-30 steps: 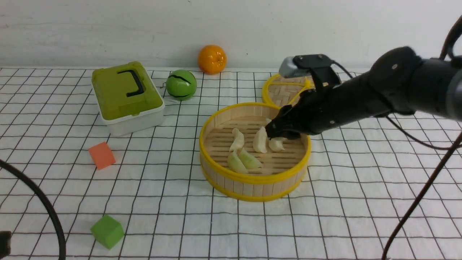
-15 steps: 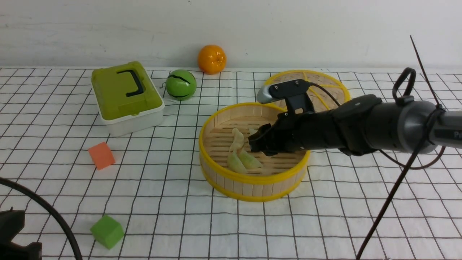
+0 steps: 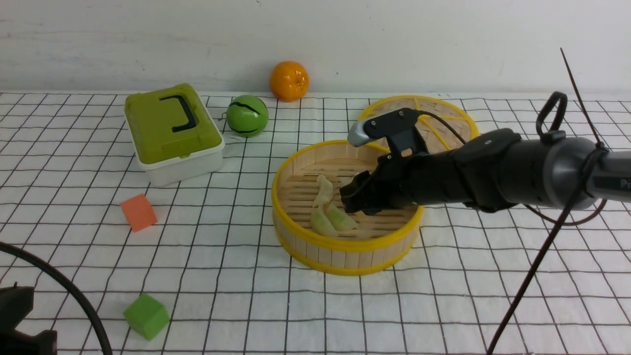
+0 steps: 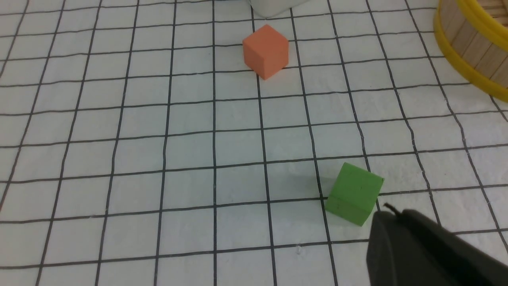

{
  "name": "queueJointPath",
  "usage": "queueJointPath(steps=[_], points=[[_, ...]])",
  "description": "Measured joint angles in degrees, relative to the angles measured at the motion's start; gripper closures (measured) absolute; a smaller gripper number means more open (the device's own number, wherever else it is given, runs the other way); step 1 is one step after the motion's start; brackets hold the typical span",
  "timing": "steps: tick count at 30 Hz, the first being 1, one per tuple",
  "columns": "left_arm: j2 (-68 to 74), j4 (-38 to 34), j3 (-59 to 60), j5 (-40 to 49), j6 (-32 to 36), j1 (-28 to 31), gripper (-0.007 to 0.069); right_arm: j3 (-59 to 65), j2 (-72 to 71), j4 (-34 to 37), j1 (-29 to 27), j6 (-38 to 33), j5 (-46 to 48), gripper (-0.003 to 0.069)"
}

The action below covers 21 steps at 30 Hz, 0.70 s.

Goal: Put the dumplings into the steamer on the table with the white tablecloth.
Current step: 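Place the dumpling in the bamboo steamer basket with the right gripper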

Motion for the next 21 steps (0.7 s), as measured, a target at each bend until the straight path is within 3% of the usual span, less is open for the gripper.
queueJointPath(steps=[21], points=[[0.0, 0.1, 0.0, 0.0, 0.0, 0.0, 0.0624, 0.0, -0.1, -9.1, 0.0, 2.4, 1.2, 0.0327]])
